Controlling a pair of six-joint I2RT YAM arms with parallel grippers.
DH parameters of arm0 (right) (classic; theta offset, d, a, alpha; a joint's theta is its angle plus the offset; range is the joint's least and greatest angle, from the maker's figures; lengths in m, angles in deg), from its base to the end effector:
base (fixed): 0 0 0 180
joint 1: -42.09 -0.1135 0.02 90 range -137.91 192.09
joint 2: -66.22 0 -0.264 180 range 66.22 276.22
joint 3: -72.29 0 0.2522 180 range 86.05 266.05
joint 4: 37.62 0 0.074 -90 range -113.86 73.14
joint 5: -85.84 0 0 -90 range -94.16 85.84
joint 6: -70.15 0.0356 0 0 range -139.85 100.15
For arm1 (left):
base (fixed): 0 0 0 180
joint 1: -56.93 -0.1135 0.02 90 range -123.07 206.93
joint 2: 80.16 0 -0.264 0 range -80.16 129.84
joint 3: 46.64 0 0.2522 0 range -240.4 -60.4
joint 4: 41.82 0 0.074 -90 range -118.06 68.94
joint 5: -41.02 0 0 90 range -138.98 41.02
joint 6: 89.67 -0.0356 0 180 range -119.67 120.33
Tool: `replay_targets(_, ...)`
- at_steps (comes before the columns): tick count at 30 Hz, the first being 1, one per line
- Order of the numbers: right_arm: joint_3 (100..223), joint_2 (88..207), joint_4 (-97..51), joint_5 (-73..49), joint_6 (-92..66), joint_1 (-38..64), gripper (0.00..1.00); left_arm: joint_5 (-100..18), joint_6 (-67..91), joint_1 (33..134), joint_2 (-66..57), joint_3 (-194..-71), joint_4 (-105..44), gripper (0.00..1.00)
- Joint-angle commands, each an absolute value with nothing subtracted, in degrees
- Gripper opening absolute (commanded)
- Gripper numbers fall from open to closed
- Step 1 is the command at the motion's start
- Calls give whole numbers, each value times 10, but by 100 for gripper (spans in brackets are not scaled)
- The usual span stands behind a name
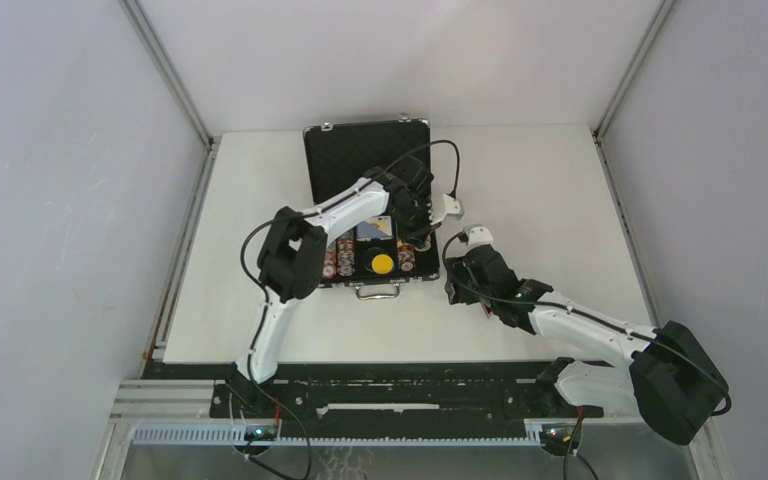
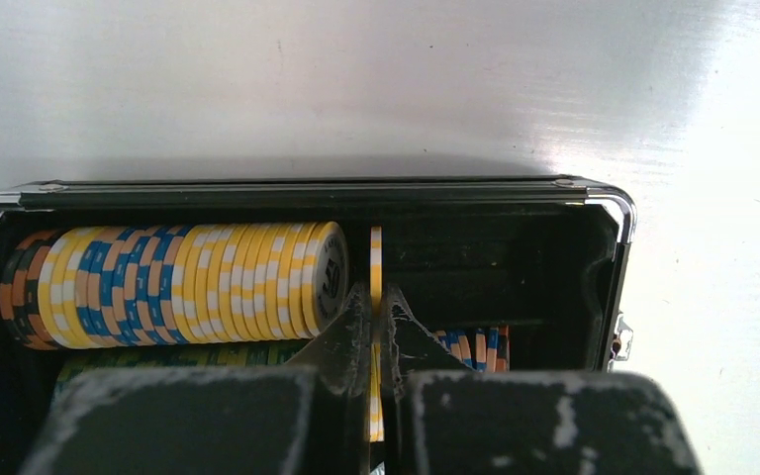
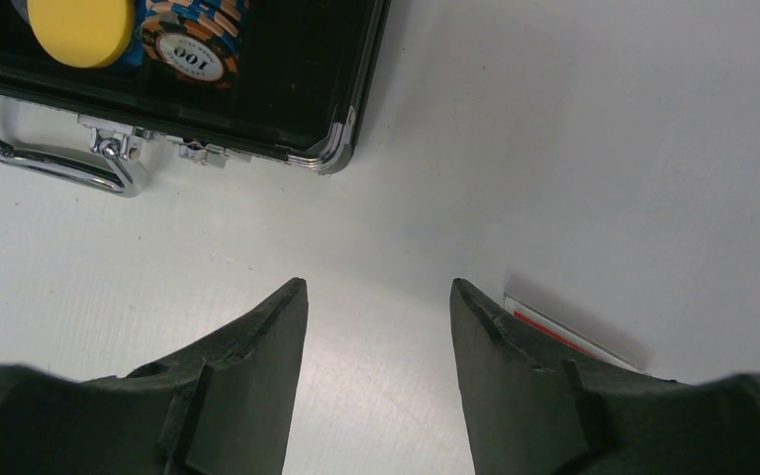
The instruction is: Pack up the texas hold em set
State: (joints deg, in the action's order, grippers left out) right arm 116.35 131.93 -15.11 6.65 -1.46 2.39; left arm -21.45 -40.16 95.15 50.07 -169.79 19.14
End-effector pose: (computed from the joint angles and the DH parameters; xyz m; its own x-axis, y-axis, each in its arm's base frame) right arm 0.1766 0.1379 0.1852 -0.6739 -0.1567 -0.7220 -0.3281 0.9391 0.1023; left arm 0.3671 -0.3101 0.1861 -0.1097 0.8193 -0.5627 0.9936 0.0759 -0.0832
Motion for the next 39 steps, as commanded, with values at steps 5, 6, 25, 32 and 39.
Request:
replay_targets(5, 1166, 1325, -180, 62, -14, 32, 63, -220, -395, 940, 533, -1764, 253, 0)
replay_targets(6, 1166, 1326, -180, 62, -14, 32, 63, -218, -396, 939, 533, -1765, 253, 0)
replay_targets(25, 1161, 1322, -175, 62, -9, 32, 63, -239, -379, 934, 532, -1769, 240, 21)
replay_targets(32, 1161, 1321, -176, 61, -11, 32, 63, -277, -358, 933, 514, -1772, 192, 32)
replay_targets(39, 1161, 1320, -177, 62, -13, 32, 63, -291, -358, 933, 489, -1774, 184, 33)
